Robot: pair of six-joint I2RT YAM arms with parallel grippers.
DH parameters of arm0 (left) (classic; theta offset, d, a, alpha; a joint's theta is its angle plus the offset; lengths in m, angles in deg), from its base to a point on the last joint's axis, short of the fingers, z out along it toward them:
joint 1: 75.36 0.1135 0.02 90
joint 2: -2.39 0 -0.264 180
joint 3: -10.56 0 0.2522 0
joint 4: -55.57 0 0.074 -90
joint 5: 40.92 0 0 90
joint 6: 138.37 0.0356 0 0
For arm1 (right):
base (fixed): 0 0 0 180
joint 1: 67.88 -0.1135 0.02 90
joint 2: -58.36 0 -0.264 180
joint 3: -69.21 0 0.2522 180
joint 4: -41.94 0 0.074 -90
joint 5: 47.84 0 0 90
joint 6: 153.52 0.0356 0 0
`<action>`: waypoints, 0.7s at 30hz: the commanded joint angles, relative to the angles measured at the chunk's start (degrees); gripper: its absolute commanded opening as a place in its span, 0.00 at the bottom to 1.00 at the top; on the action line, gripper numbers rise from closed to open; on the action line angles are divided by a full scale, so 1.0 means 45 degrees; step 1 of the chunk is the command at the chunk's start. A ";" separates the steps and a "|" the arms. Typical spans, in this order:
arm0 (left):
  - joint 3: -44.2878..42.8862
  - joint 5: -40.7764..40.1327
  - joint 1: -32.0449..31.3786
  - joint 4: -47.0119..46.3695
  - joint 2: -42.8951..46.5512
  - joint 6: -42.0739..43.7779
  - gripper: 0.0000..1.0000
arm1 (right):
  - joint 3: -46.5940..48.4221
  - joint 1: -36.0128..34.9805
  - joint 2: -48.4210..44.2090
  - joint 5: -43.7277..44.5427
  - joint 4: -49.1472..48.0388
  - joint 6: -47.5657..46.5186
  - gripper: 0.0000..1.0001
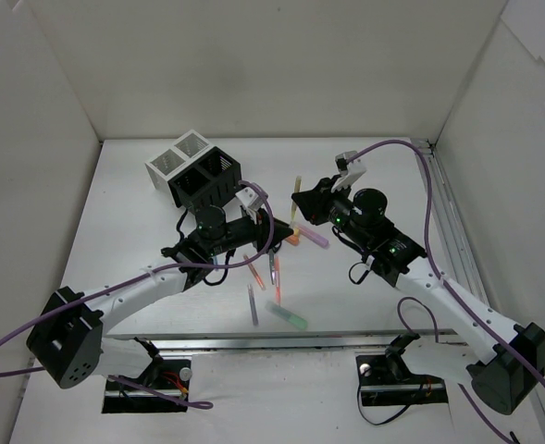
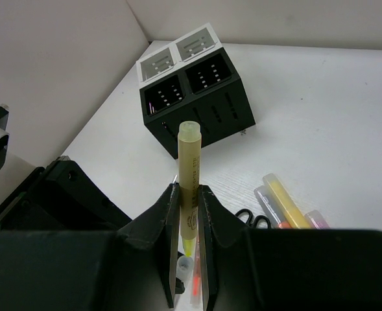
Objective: Sort the stationery into containers
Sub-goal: Close the pen cap on the pen.
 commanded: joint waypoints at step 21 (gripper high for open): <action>-0.0131 0.0110 0.0145 -0.1605 0.0563 0.0496 0.00 | 0.0215 -0.0123 0.0266 -0.0650 -0.0699 0.0599 0.00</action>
